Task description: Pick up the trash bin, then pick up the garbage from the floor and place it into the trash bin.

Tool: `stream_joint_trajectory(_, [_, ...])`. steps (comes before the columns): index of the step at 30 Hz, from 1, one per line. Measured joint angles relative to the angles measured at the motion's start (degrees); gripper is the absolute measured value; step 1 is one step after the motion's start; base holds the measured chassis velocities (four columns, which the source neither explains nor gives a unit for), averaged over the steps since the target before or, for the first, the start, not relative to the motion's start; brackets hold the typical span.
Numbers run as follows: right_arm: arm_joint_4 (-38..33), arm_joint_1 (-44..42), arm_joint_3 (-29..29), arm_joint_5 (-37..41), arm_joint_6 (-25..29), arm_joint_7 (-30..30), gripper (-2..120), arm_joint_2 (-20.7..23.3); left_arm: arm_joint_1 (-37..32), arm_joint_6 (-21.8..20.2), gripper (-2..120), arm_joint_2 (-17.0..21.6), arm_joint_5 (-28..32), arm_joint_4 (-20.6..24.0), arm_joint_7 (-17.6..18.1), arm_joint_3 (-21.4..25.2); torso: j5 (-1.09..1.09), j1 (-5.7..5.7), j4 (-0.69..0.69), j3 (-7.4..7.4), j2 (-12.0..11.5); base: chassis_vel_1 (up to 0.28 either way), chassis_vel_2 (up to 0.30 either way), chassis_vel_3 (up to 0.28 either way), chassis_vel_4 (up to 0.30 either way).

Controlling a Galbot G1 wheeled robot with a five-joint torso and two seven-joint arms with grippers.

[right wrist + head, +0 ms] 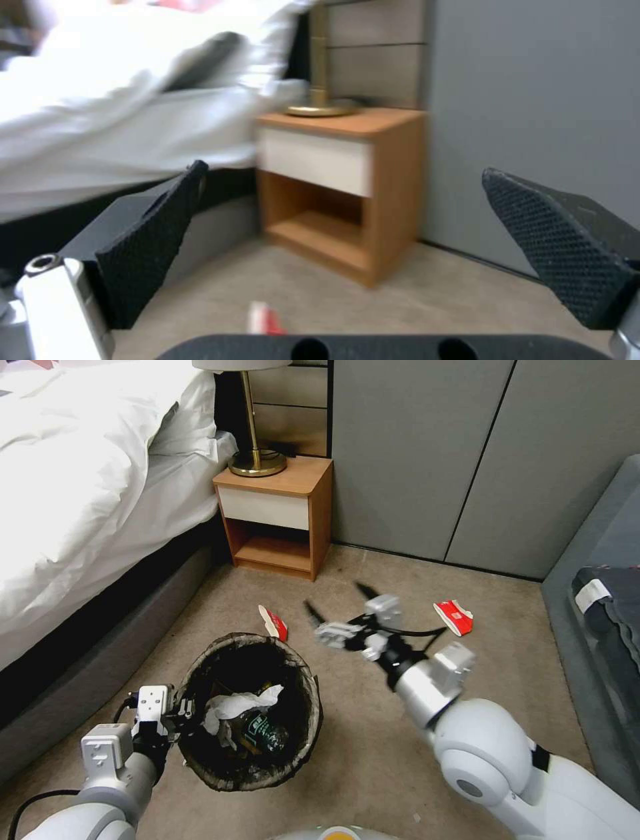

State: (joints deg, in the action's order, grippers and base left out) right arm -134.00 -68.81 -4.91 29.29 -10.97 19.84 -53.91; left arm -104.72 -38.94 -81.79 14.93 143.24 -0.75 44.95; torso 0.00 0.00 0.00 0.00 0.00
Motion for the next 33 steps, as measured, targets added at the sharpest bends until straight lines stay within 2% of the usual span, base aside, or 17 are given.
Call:
stream_joint_trajectory(1, [0.2,-3.3,-3.7,-1.9,0.5,0.0,100,-1.3,0.0,0.0,0,0.0,-0.1,0.0,0.0,0.0,0.01,0.0,-0.01,0.0,0.0,0.0,0.0,0.0,0.0])
stream_joint_trajectory(3, [0.3,-4.9,-5.7,-2.7,0.6,-0.1,100,-2.0,-0.1,0.1,0,0.0,-0.2,0.0,-0.1,0.0,0.0,0.0,-0.01,0.0,0.0,0.0,0.0,0.0,0.0])
stream_joint_trajectory(4, [0.6,-8.5,-10.2,-4.4,0.6,-0.6,100,-4.0,-0.2,0.2,0,0.1,-0.4,0.0,-0.1,0.0,-0.01,0.0,-0.01,0.0,0.0,0.0,0.0,0.0,0.0])
stream_joint_trajectory(5, [0.6,-8.5,-10.2,-4.4,0.6,-0.6,100,-4.0,-0.2,0.2,0,0.1,-0.4,0.0,-0.1,0.0,-0.01,0.0,-0.01,0.0,0.0,0.0,0.0,0.0,0.0])
stream_joint_trajectory(7, [1.1,-12.6,-15.6,-6.5,0.7,-2.9,100,-7.4,-0.3,0.4,0,0.3,-0.5,0.0,-0.1,-0.1,-0.02,0.0,0.02,0.0,0.0,0.0,0.0,0.0,0.0])
stream_joint_trajectory(8, [1.1,-12.6,-15.6,-6.5,0.7,-2.9,100,-7.4,-0.3,0.4,0,0.3,-0.5,0.0,-0.1,-0.1,-0.02,0.0,0.02,0.0,0.0,0.0,0.0,0.0,0.0])
stream_joint_trajectory(10, [2.1,-18.1,-21.1,-10.5,2.1,-6.9,100,-13.6,-0.5,0.5,0,0.6,-0.5,0.0,-0.2,0.0,0.02,0.0,-0.01,0.0,0.0,0.0,0.0,0.0,0.0])
stream_joint_trajectory(11, [2.1,-18.1,-21.1,-10.5,2.1,-6.9,100,-13.6,-0.5,0.5,0,0.6,-0.5,0.0,-0.2,0.0,0.02,0.0,-0.01,0.0,0.0,0.0,0.0,0.0,0.0])
stream_joint_trajectory(13, [2.6,-22.3,-24.2,-13.3,4.0,-9.0,100,-17.7,-0.7,0.5,0,0.9,-0.7,0.0,-0.5,0.1,-0.01,0.0,0.01,0.0,0.0,0.0,0.0,0.0,0.0])
stream_joint_trajectory(17, [2.7,-26.6,-27.5,-15.5,5.9,-11.2,100,-20.8,-0.8,0.5,0,1.1,-1.0,0.0,-0.8,0.0,-0.01,0.0,0.0,0.0,0.0,0.0,0.0,0.0,0.0])
stream_joint_trajectory(20, [2.6,-27.5,-28.3,-16.1,6.4,-11.5,100,-21.6,-0.8,0.5,0,1.1,-1.0,0.0,-0.9,0.0,-0.01,0.0,0.0,0.0,0.0,0.0,0.0,0.0,0.0])
stream_joint_trajectory(33, [2.3,-30.5,-29.1,-21.0,6.5,-11.3,100,-25.5,-0.5,0.4,0,1.0,0.2,0.0,-0.9,0.5,0.0,0.0,0.01,0.0,0.0,-0.012,-0.011,-0.014,-0.013])
